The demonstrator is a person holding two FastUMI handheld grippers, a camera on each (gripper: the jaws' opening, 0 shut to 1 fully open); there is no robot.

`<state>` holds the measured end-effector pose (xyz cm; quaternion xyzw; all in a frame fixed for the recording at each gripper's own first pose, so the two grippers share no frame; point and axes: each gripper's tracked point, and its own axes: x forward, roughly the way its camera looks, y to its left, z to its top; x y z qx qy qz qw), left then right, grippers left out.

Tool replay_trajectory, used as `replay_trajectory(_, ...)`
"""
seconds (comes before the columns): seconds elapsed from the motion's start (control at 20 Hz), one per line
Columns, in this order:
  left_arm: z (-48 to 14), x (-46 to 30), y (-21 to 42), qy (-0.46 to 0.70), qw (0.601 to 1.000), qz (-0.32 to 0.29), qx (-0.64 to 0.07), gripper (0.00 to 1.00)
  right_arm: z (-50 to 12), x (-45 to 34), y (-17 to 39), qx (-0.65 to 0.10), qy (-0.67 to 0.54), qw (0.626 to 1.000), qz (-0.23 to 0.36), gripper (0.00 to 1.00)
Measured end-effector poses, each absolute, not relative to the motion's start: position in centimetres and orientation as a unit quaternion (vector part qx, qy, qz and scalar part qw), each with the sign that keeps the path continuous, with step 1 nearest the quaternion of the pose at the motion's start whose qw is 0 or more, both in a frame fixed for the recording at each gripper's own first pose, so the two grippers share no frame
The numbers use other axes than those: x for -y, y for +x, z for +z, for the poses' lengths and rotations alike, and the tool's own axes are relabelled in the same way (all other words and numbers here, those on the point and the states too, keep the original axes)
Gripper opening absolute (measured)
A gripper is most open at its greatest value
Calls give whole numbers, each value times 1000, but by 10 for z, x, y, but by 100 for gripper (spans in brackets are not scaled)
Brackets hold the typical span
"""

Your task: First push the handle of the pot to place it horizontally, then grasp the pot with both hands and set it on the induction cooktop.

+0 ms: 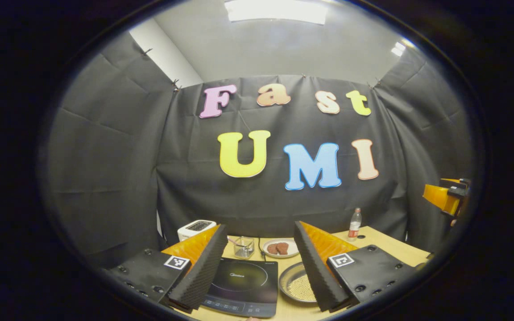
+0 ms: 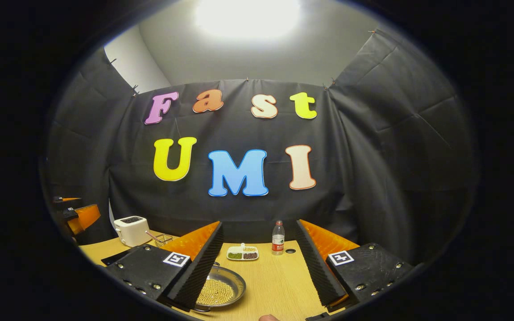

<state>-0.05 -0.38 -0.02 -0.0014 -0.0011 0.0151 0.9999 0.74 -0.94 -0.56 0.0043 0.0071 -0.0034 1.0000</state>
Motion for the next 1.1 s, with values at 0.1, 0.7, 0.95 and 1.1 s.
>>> replay_trajectory(0.1, 0, 2, -1, -1, 1000, 17, 1, 100, -5, 11, 9, -7, 6, 1000, -4, 97)
replay_trajectory(0.7, 1, -5, -8, 5, 1000, 31, 2, 100, -1, 6, 6, 2, -8, 1000, 2, 78)
replay_trajectory(0.95, 5, -4, -14, 7, 999, 34, 3, 100, -12, -1, 7, -21, -9, 1000, 20, 35)
replay_trajectory(1.1, 7, -3, -16, 12, 999, 38, 7, 100, 4, 14, 5, -1, -4, 1000, -7, 4)
